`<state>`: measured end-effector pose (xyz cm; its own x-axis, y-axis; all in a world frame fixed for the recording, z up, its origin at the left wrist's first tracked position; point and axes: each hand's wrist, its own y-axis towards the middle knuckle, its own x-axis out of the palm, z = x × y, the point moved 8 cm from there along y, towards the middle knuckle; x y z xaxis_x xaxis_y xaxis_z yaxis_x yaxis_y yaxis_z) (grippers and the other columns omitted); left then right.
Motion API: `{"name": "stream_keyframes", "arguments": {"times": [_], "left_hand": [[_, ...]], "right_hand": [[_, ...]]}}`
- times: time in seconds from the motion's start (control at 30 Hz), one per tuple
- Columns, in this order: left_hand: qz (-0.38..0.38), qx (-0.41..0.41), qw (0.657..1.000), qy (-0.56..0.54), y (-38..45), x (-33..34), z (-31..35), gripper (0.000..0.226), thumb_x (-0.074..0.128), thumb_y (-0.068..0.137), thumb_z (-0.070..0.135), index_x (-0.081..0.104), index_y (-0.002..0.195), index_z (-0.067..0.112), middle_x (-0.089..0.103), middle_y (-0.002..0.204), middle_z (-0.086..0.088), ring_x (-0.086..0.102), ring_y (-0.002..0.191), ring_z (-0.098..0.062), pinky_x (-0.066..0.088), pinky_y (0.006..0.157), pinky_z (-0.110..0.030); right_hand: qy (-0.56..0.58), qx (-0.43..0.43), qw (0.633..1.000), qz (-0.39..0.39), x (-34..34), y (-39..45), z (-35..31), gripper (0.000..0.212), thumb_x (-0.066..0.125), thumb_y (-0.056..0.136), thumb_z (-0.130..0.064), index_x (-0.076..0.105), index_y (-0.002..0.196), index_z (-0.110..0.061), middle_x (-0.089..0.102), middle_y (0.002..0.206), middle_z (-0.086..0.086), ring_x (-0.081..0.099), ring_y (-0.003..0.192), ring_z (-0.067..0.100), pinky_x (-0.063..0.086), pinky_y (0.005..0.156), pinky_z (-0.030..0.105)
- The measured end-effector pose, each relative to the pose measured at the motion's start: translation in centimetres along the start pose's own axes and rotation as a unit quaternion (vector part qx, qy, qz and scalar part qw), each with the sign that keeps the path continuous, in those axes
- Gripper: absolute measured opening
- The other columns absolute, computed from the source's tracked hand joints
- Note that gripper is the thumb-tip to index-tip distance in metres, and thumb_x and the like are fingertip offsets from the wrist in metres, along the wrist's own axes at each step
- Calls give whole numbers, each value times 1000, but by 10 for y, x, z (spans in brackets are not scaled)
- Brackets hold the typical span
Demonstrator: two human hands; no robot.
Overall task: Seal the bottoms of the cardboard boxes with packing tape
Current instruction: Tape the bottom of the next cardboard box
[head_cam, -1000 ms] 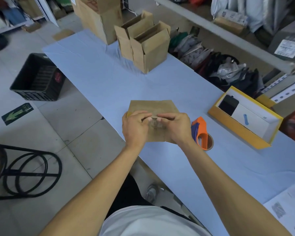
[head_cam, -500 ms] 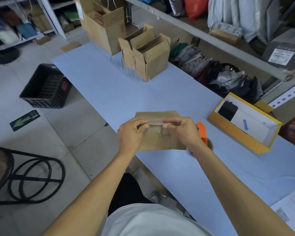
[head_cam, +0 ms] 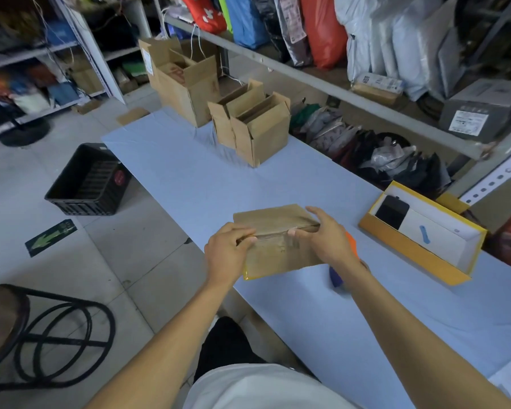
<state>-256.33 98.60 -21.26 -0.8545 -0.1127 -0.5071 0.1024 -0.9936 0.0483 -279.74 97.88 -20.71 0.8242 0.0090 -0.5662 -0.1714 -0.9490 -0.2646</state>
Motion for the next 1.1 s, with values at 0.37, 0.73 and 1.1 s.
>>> {"name": "stream_keyframes", "arguments": {"times": [0.37,0.73,1.1], "left_hand": [[33,-24,999,14,-17,29,3,12,76,82,26,75,94,23,61,95,16,58,85,-2,51,81,-29],[-133,-134,980,62,57,-11,-45,80,68,82,54,31,149,32,36,149,-2,32,139,-26,34,109,-36],[-59,-93,986,-127,99,-116,-79,82,78,80,11,35,142,43,51,126,14,56,106,-4,44,71,-10]], "right_hand": [[224,207,952,-7,45,-6,38,121,77,65,-67,-11,147,-55,15,161,-3,32,140,32,55,85,51],[299,63,951,-50,42,14,13,87,68,88,-34,11,149,-57,38,154,-10,49,132,21,43,107,52],[102,-75,990,-55,100,65,-98,62,53,96,-38,20,134,-73,54,107,-30,61,98,4,54,82,33]]}}
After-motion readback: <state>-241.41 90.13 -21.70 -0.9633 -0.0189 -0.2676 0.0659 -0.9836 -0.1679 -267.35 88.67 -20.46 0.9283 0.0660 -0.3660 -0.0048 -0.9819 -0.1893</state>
